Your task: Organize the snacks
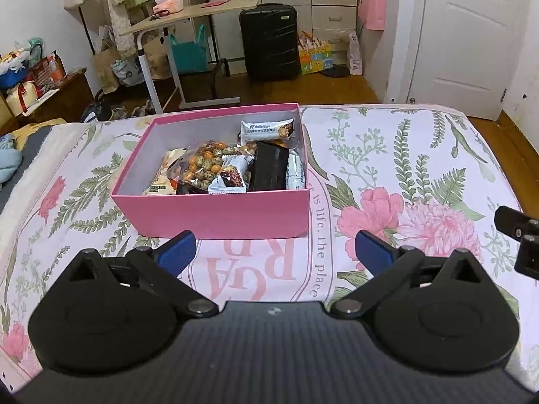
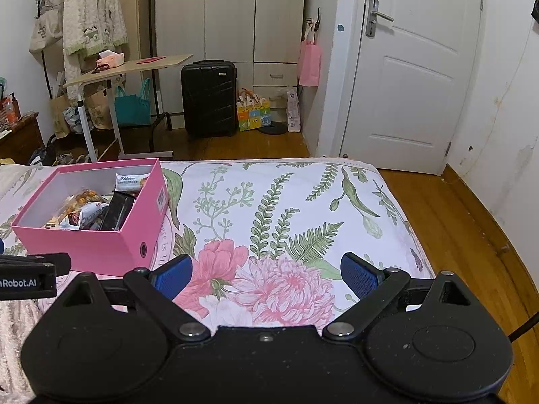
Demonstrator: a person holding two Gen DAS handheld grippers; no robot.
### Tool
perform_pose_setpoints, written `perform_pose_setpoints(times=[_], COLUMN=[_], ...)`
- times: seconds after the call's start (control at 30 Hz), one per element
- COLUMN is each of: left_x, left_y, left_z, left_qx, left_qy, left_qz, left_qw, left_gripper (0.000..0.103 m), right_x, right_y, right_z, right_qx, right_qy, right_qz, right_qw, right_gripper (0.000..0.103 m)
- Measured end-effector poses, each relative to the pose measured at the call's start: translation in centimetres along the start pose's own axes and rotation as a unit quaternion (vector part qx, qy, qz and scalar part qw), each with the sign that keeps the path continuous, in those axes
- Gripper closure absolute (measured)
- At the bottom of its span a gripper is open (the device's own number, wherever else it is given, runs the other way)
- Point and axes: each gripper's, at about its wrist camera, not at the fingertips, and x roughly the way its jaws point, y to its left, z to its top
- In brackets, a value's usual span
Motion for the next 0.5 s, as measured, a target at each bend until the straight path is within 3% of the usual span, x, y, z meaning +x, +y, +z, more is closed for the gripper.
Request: perform_pose_setpoints(times=[0.5], left_x=[0.14], left_y=[0.05], left_z=[-0.12], left_qx=[0.006], left_qy=[-0.006], left_qz=[0.015], left_qw=[0.9999], left_gripper=[0.000], right_x=[0.33], right_y=[-0.30], right_z=[-0.04], right_qx=[0.004], right_qy=[0.006], right_qz=[-0.004], right_qw=[1.000], right_gripper=[0.006])
